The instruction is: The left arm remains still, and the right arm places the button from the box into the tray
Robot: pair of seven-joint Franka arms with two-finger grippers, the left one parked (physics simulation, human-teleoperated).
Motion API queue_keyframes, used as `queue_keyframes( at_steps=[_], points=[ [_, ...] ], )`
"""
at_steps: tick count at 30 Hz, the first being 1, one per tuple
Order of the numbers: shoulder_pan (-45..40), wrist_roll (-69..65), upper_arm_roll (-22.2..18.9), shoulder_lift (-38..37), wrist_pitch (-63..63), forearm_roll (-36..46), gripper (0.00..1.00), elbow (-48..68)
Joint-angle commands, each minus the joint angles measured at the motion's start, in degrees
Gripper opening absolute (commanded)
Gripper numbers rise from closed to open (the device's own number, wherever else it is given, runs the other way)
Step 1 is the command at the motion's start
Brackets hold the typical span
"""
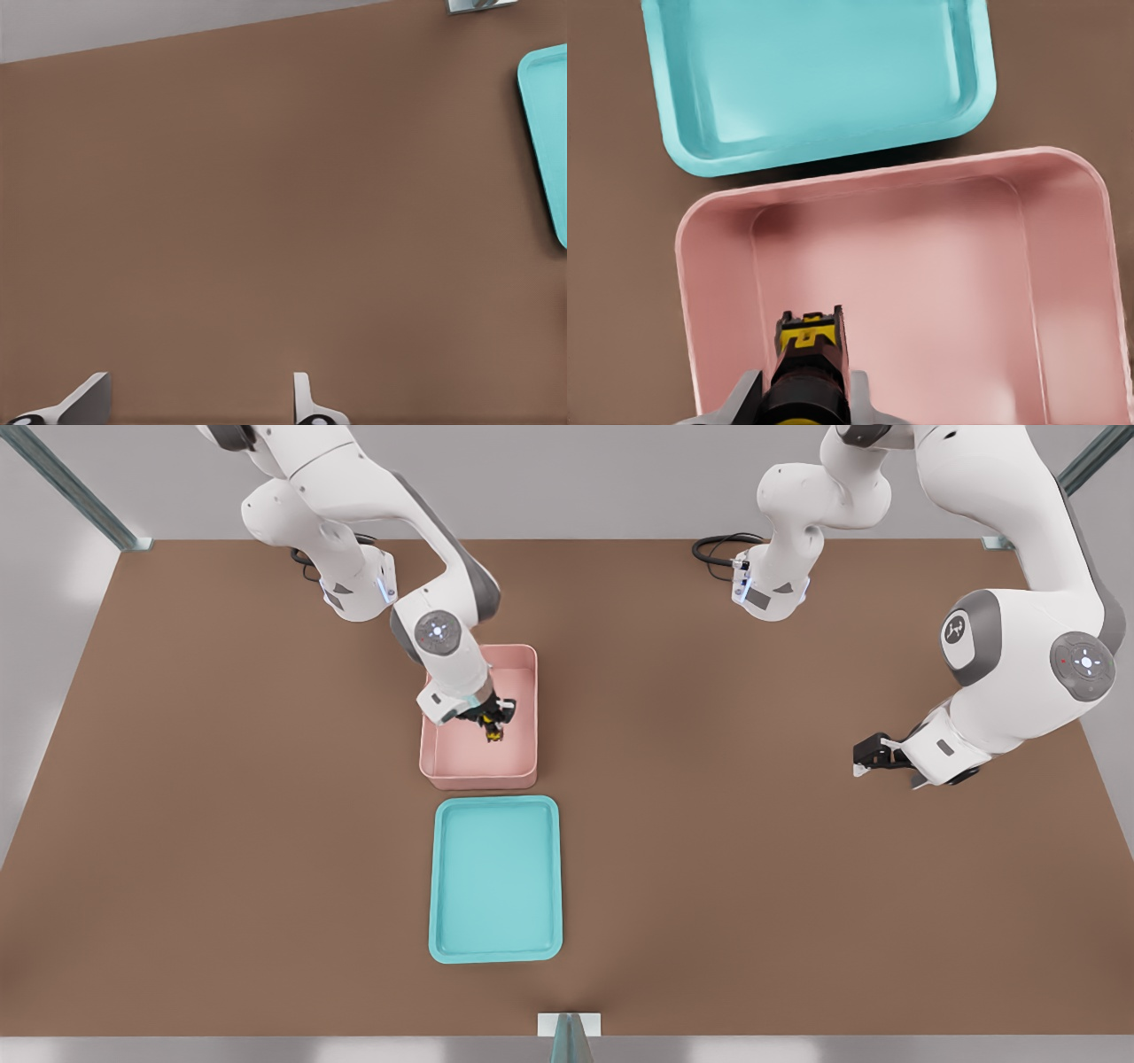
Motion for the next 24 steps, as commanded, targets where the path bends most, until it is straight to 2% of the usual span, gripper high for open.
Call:
queue_keyframes(
  at_steps=[1, 5, 13, 19, 23, 24],
  points=[
    [-2.08, 0.37, -0.03, 0.84, -10.34, -1.1, 0.38, 3.61],
    [-6.03, -1.04, -0.03, 6.9, -19.13, -1.01, 0.38, 17.05],
    [-11.13, -1.13, 0.32, 28.6, -32.76, -0.84, 0.38, 50.88],
    [-11.83, -2.09, -0.3, 42.06, -30.65, -0.93, 0.37, 63.02],
    [-12.18, -2.01, -0.38, 44.78, -28.36, -0.93, 0.38, 65.31],
    [-12.36, -1.57, -0.21, 44.78, -27.66, -0.93, 0.84, 65.31]
  ],
)
